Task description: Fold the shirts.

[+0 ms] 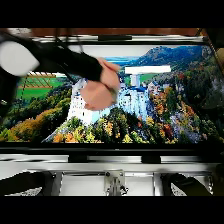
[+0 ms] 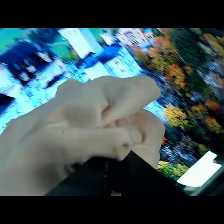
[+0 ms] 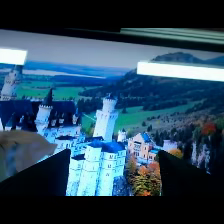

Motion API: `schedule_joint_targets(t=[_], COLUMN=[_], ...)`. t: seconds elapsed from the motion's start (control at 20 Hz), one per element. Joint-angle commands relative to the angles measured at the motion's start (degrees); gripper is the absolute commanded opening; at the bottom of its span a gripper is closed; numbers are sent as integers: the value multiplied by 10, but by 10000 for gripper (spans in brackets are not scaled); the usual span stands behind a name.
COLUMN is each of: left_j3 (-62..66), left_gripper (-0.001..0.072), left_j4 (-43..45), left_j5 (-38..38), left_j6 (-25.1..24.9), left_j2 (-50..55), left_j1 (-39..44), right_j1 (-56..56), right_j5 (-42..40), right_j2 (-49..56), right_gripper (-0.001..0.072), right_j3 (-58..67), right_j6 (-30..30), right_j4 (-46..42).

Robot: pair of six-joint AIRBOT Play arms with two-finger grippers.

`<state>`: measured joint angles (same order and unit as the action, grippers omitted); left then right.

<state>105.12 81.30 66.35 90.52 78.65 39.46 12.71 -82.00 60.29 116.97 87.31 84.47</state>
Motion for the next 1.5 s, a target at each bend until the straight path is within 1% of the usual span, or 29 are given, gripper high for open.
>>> schedule_joint_targets(t=[0.0, 0.05, 0.1, 0.15, 0.25, 0.35, 0.45, 0.55, 0.65, 0.75, 0.85, 0.95, 1.05, 1.15, 1.2, 1.25, 1.3, 1.45], left_j3=[-104, -118, -118, -118, -118, -118, -122, -149, -199, -264, -325, -378, -406, -412, -412, -412, -412, -412], left_gripper=[40, 190, 541, 720, 720, 719, 719, 719, 719, 719, 719, 718, 718, 718, 717, 699, 650, 650], left_j4=[1, 1, 1, 1, 1, 2, 12, 10, -13, -39, -67, -84, -94, -98, -108, -118, -124, -139], left_j5=[-84, -89, -73, -51, 9, 73, 134, 154, 152, 115, 43, -35, -81, -115, -139, -163, -186, -225], left_j6=[68, 83, 102, 118, 118, 111, 104, 104, 95, 79, 77, 77, 77, 76, 66, 55, 51, 51], left_j2=[27, 47, 68, 77, 70, 49, 31, 17, 13, 13, 16, 17, 28, 51, 61, 66, 71, 90], left_j1=[118, 132, 137, 133, 102, 46, -22, -84, -124, -136, -136, -133, -134, -134, -134, -133, -133, -134], right_j1=[0, 0, 0, 0, 0, 0, 0, -2, -12, -26, -33, -33, -33, -24, -13, -2, 8, 25], right_j5=[-52, -79, -103, -121, -151, -162, -160, -149, -107, -50, -2, 25, 36, 42, 42, 42, 43, 19], right_j2=[-54, -54, -52, -52, -50, -44, -37, -30, -27, -23, -17, -5, 20, 49, 66, 80, 93, 110], right_gripper=[660, 660, 660, 660, 660, 660, 660, 660, 660, 660, 660, 660, 660, 661, 661, 661, 661, 661], right_j3=[0, 0, -1, -12, -38, -78, -145, -248, -367, -469, -536, -567, -573, -573, -573, -573, -573, -573], right_j6=[-7, -7, -6, -4, 9, 19, 35, 49, 54, 60, 63, 63, 64, 90, 102, 105, 105, 109], right_j4=[-56, -76, -92, -103, -91, -49, -5, 37, 101, 170, 218, 245, 266, 286, 286, 286, 286, 287])
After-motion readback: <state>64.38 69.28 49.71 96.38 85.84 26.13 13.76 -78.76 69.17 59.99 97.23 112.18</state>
